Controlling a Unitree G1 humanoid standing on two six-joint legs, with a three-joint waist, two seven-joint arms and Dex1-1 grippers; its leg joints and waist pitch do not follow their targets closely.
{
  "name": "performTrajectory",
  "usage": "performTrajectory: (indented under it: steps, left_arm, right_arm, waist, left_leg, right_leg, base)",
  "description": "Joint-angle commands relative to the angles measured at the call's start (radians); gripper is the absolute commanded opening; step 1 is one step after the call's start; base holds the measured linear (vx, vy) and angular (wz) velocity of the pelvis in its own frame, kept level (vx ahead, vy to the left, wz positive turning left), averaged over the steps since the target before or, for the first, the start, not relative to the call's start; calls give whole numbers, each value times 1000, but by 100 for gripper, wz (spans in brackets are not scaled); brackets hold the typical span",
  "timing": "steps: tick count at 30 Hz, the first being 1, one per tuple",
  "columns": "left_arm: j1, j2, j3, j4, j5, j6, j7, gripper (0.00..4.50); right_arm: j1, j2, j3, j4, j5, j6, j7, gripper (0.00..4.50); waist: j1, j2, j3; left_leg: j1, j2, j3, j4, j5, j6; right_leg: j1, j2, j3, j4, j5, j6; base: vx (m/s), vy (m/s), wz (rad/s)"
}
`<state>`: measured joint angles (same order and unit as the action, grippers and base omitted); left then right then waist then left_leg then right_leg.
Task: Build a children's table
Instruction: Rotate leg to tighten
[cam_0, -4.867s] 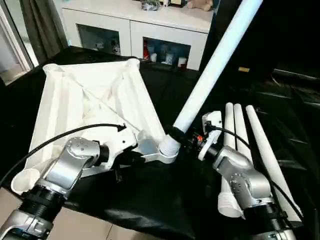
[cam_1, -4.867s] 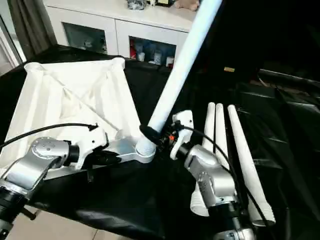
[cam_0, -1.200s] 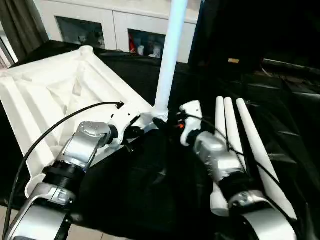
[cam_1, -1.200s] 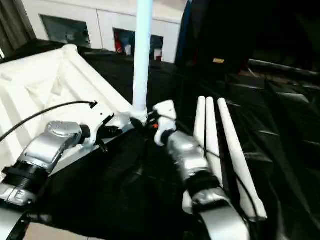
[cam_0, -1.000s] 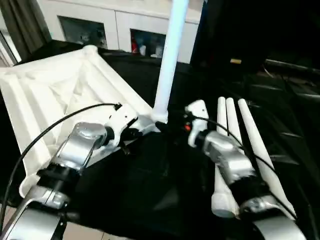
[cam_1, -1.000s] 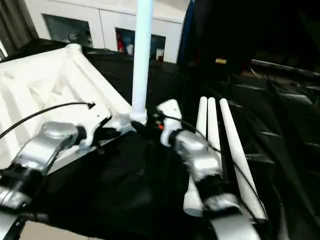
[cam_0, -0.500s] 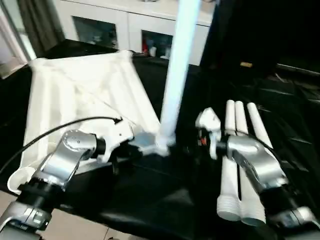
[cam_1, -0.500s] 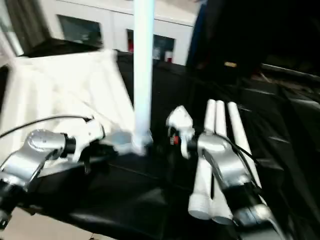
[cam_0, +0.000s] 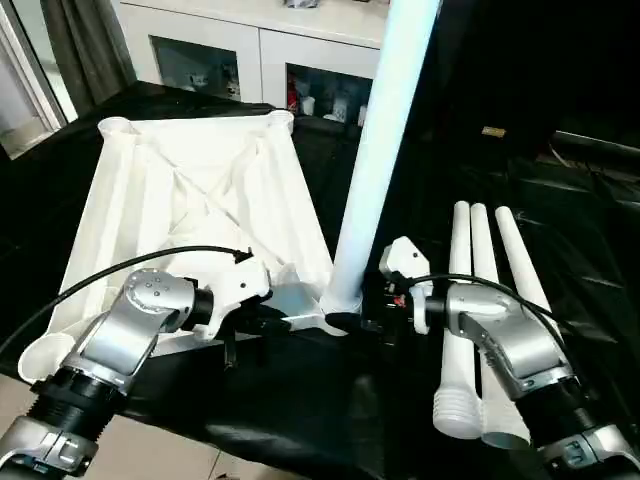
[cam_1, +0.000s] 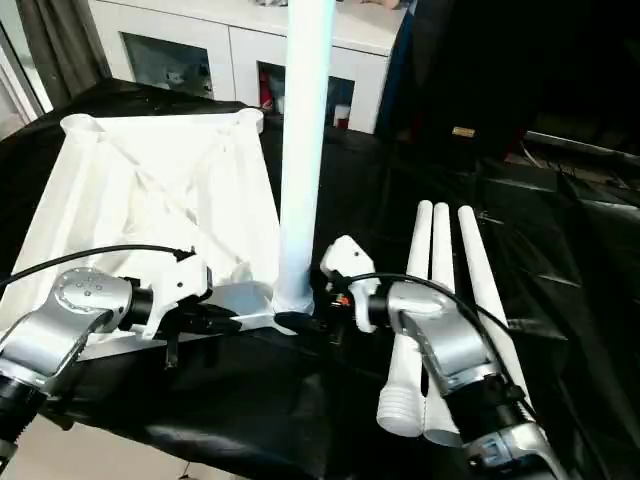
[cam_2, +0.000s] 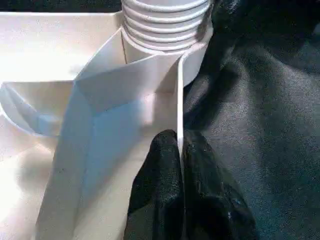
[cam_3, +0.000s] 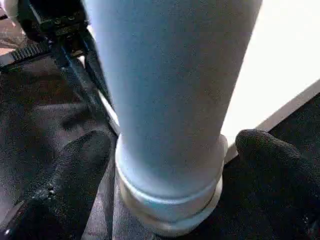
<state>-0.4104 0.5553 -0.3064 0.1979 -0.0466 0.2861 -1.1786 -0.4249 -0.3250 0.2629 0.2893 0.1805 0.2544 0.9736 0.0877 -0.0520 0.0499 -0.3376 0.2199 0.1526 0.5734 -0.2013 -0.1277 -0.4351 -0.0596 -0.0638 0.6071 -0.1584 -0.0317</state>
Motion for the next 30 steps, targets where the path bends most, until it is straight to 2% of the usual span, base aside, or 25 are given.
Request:
performTrajectory:
  steps: [1,7,14,15,20,23,24,26,28,29,30]
  left_arm:
    - [6,-29,0,-31,-53,-8,-17,0]
    - [5,-33,2,-27,-48,-7,-10,0]
    - [6,-33,5,-25,-46,-2,-12,0]
    - [6,-33,5,-25,-46,-2,-12,0]
    - [4,-43,13,-14,-45,8,7,0]
    - [-14,-74,23,27,-23,29,76,0]
    - [-24,-92,30,52,-11,32,115,0]
    - [-36,-110,35,78,-1,27,149,0]
    - [-59,-145,43,125,18,36,216,0]
    - [-92,-194,53,183,44,62,314,0]
    - [-104,-212,55,202,53,74,350,0]
  right_arm:
    - [-14,3,-9,20,-13,-13,-12,427]
    - [-22,21,-14,51,-17,-39,-30,371]
    - [-25,34,-15,70,-17,-49,-40,317]
    - [-25,35,-15,73,-17,-51,-40,297]
    - [-16,56,-22,101,-29,-56,-81,280]
    - [-13,92,-51,150,-33,-56,-164,276]
    - [-13,110,-66,169,-30,-52,-201,276]
    - [-13,127,-79,188,-28,-48,-237,275]
    - [-15,166,-105,226,-27,-40,-322,275]
    - [-22,221,-138,285,-28,-29,-446,275]
    - [-27,242,-146,309,-31,-25,-491,275]
  waist:
    - [-2,4,-65]
    - [-2,3,-64]
    - [-3,4,-64]
    - [-3,4,-65]
    - [-6,3,-65]
    - [-8,3,-64]
    - [-9,3,-62]
    - [-9,2,-61]
    - [-9,2,-59]
    - [-10,2,-58]
    - [-10,3,-57]
  left_leg:
    - [-13,-3,21,-55,-90,37]
    - [-13,-3,20,-54,-110,30]
    - [-13,-3,20,-53,-114,29]
    - [-14,-3,20,-53,-112,29]
    - [-15,-5,20,-51,-102,30]
    - [-15,-5,20,-52,-116,22]
    - [-13,-6,20,-53,-131,15]
    - [-12,-8,20,-53,-140,12]
    - [-9,-9,21,-53,-155,11]
    - [-7,-10,21,-54,-162,9]
    - [-2,-11,21,-53,-182,3]
  right_leg:
    - [79,-54,44,-57,-183,-158]
    - [79,-55,44,-61,-225,-147]
    - [78,-53,43,-59,-223,-147]
    - [79,-53,43,-59,-219,-147]
    - [80,-52,43,-57,-202,-154]
    - [79,-53,43,-60,-238,-145]
    - [77,-54,43,-65,-283,-133]
    - [76,-53,43,-69,-312,-122]
    - [72,-54,42,-77,-360,-105]
    - [70,-54,42,-81,-392,-95]
    - [67,-54,39,-87,-441,-81]
  base:
    - [0,0,0]
    - [0,0,0]
    - [0,0,0]
    - [0,0,0]
    - [0,0,0]
    - [0,0,0]
    - [0,0,0]
    - [0,0,0]
    - [0,0,0]
    - [0,0,0]
    - [0,0,0]
